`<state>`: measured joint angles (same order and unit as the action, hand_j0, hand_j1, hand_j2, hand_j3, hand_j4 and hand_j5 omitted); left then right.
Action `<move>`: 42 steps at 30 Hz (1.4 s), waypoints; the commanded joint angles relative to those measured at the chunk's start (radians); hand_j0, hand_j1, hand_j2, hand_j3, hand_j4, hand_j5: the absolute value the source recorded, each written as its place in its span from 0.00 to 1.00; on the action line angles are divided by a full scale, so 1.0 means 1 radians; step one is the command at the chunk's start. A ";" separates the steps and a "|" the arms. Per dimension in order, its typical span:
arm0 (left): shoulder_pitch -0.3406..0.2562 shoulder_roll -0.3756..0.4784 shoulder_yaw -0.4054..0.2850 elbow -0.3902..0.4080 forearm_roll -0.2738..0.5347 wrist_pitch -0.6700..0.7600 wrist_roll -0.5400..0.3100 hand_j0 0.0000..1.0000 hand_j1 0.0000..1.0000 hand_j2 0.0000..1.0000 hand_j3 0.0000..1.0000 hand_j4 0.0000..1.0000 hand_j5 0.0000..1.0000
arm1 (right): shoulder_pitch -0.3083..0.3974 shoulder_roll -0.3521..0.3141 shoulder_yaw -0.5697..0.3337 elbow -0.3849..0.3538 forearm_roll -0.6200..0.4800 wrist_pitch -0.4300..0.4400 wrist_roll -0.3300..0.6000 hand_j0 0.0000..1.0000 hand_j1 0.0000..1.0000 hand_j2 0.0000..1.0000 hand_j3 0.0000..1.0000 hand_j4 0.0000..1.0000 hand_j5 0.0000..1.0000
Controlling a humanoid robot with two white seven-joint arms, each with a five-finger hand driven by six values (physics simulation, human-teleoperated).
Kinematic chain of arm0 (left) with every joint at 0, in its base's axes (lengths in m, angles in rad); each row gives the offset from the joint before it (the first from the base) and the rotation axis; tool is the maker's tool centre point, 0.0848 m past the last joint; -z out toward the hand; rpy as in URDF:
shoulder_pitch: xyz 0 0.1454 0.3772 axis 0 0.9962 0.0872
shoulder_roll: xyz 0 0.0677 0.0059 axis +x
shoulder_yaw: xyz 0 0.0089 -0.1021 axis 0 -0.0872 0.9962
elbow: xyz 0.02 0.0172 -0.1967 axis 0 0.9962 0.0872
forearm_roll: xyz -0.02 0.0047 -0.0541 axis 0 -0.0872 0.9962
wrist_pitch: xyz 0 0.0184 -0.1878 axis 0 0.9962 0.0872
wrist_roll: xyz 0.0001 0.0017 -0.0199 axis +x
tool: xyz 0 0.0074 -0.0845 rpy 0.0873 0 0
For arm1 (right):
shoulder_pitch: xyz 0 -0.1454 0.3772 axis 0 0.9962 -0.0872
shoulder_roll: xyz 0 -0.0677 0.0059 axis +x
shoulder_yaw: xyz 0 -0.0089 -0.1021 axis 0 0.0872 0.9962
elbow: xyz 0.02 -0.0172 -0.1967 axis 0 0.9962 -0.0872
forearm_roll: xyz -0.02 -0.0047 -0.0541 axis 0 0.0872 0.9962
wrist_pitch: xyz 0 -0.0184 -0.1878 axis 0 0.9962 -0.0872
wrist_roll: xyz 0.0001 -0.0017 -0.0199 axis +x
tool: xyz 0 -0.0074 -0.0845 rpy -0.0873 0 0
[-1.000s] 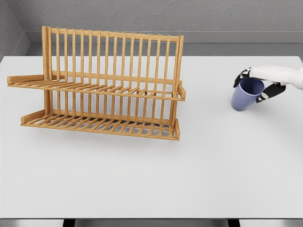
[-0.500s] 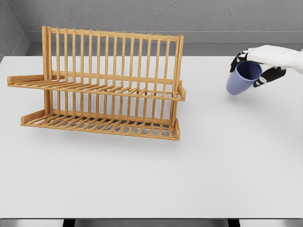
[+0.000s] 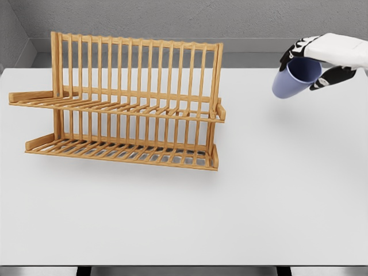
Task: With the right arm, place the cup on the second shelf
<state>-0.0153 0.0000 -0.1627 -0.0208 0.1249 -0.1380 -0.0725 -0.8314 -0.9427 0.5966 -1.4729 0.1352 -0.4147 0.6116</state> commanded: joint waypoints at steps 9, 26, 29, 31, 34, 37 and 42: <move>0.000 0.000 0.000 -0.001 -0.001 0.000 -0.001 1.00 1.00 1.00 1.00 1.00 1.00 | 0.003 -0.050 -0.078 -0.096 -0.005 0.002 -0.001 0.62 0.62 0.62 0.62 0.62 0.62; 0.000 0.000 0.000 0.001 0.001 0.000 0.000 1.00 1.00 1.00 1.00 1.00 1.00 | 0.006 -0.045 -0.097 -0.282 -0.006 -0.064 -0.001 0.65 0.65 0.65 0.65 0.65 0.65; 0.000 0.000 0.000 -0.001 -0.001 0.000 -0.001 1.00 1.00 1.00 1.00 1.00 1.00 | 0.014 -0.042 -0.092 -0.282 -0.008 -0.107 -0.001 0.65 0.65 0.65 0.65 0.65 0.65; 0.000 0.000 0.000 -0.001 -0.001 0.000 0.000 1.00 1.00 1.00 1.00 1.00 1.00 | 0.014 -0.005 -0.089 -0.282 -0.006 -0.115 -0.001 0.65 0.65 0.65 0.65 0.65 0.65; 0.000 0.000 0.000 -0.001 -0.001 0.000 -0.001 1.00 1.00 1.00 1.00 1.00 1.00 | 0.009 0.025 -0.086 -0.282 -0.008 -0.136 -0.001 0.65 0.65 0.65 0.65 0.65 0.65; 0.000 0.000 0.000 0.001 -0.001 0.000 0.000 1.00 1.00 1.00 1.00 1.00 1.00 | 0.006 0.041 -0.086 -0.282 -0.008 -0.148 -0.001 0.65 0.65 0.65 0.65 0.65 0.65; 0.000 0.000 0.000 -0.001 0.001 0.000 0.000 1.00 1.00 1.00 1.00 1.00 1.00 | -0.002 0.084 -0.086 -0.282 -0.008 -0.148 -0.001 0.65 0.65 0.65 0.65 0.65 0.65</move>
<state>-0.0153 0.0000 -0.1627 -0.0207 0.1248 -0.1381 -0.0725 -0.8330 -0.8780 0.5112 -1.7549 0.1320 -0.5638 0.6117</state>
